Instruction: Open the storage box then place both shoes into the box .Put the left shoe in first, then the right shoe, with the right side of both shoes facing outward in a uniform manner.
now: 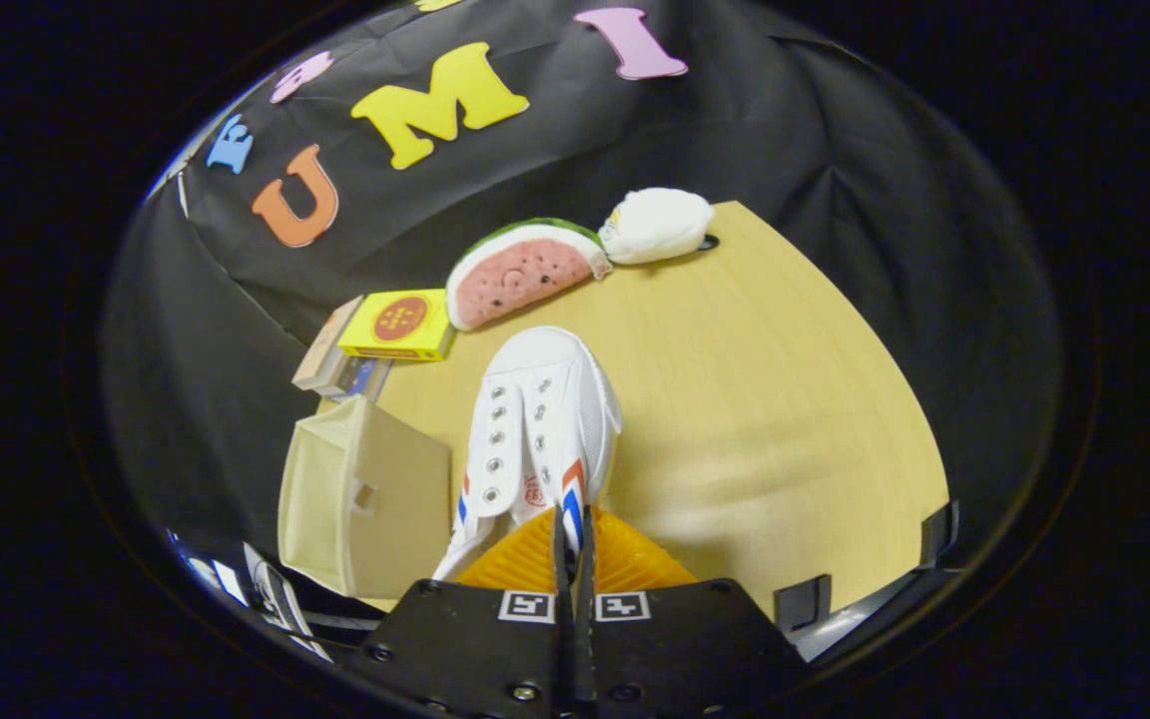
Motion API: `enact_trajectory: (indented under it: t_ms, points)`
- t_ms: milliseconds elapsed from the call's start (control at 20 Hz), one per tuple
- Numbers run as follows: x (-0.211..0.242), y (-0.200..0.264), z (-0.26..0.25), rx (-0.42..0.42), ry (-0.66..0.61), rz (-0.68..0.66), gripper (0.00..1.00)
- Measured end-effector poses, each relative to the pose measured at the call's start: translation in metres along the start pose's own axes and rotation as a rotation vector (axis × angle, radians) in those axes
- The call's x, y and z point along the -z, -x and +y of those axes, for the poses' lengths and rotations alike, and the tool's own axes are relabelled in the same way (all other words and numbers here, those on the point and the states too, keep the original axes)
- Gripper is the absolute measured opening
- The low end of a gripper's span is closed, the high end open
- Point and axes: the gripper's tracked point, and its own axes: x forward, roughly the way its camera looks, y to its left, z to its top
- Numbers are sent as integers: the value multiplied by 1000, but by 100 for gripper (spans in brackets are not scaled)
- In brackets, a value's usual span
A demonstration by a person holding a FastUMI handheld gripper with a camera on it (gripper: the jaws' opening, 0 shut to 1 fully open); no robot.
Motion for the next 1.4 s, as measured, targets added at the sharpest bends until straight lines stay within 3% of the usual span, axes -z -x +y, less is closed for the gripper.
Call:
enact_trajectory:
  t_ms: [300,600,1000,1400]
  points:
    - [4,9,145,-61,10,-44,0]
    - [33,-27,231,-62,49,-29,0]
    - [72,-81,240,27,134,6,0]
    - [77,-91,231,48,194,-10,0]
